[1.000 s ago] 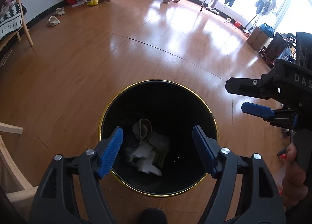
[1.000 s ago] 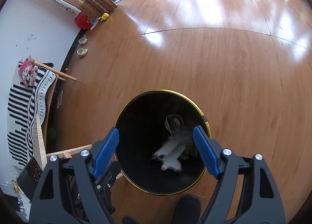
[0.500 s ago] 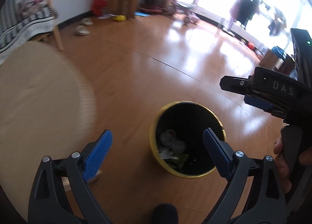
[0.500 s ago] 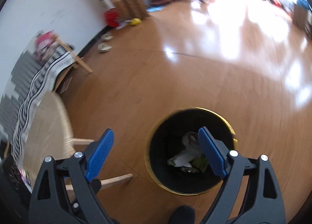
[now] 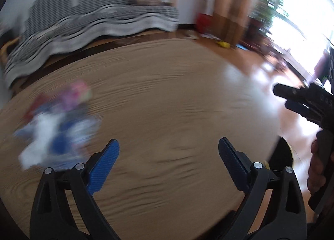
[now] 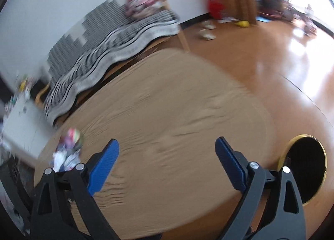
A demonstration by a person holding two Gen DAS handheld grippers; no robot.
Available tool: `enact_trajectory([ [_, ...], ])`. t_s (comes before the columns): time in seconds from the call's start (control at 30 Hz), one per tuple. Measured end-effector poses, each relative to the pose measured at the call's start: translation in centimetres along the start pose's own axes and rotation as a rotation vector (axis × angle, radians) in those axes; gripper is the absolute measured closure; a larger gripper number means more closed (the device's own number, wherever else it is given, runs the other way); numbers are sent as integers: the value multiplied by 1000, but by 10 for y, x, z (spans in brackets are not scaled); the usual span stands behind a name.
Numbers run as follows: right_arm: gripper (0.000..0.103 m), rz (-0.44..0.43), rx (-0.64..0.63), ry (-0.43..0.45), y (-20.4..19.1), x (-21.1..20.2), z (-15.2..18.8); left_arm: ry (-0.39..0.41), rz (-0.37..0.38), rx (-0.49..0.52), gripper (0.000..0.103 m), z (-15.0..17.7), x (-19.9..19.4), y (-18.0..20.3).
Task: Collect trash
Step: 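Grasp the clear plastic bag with the left tool while the right tool grasps the blue wipes pack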
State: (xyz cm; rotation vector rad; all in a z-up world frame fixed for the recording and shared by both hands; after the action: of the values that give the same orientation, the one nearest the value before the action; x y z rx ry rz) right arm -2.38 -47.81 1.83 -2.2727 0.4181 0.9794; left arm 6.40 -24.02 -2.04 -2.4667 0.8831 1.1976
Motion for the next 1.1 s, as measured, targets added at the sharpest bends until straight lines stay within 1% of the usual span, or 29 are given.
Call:
enact_trajectory([
  [0.07, 13, -12, -63, -25, -40, 15, 7, -5, -48, -71, 10, 9, -9, -45],
  [0.1, 13, -20, -91, -35, -59, 22, 11, -3, -63, -89, 10, 11, -12, -61],
  [0.13, 13, -37, -128, -50, -87, 32, 18, -1, -85, -107, 10, 14, -16, -78],
  [0.23, 13, -79, -191, -84, -133, 50, 35, 7, -142, -138, 10, 21, -26, -113],
  [0.33, 13, -138, -229, -138, -168, 68, 55, 9, -185, -145, 10, 31, -33, -145],
  [0.43, 13, -186, -237, -200, -198, 89, 69, 3, -210, -143, 10, 38, -35, -167],
  [0.57, 13, -240, -225, -292, -222, 115, 87, -10, -217, -151, 10, 50, -36, -188],
  [0.63, 14, -253, -223, -329, -234, 127, 96, -10, -212, -155, 10, 51, -35, -197],
  [0.73, 17, -256, -220, -357, -243, 141, 104, -10, -211, -171, 10, 53, -35, -203],
  [0.77, 20, -256, -221, -366, -246, 145, 107, -13, -207, -176, 10, 53, -33, -206],
  [0.83, 28, -254, -226, -386, -251, 152, 112, -19, -202, -177, 10, 55, -32, -209],
  [0.9, 54, -264, -232, -403, -255, 155, 117, -20, -206, -174, 10, 55, -31, -211],
  [0.93, 62, -274, -233, -393, -257, 152, 116, -20, -204, -174, 10, 54, -30, -212],
  [1.0, 67, -272, -248, -373, -260, 147, 111, -19, -198, -175, 10, 52, -29, -213],
  [1.1, 70, -290, -246, -327, -257, 132, 99, -2, -177, -163, 10, 44, -29, -205],
])
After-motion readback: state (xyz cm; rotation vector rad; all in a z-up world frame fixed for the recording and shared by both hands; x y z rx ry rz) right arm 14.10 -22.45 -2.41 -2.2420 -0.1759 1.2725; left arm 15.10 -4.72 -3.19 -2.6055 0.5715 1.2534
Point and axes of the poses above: each gripper's, at about its wrist camera, not at the fingertips, and x roughly the way its jaws point, y to its right, z to its underside, the point moved 4 cm from there along x, roughly the way its jaws point, and after that the axes turned 6 degrees about x, right-handed, at the moved point
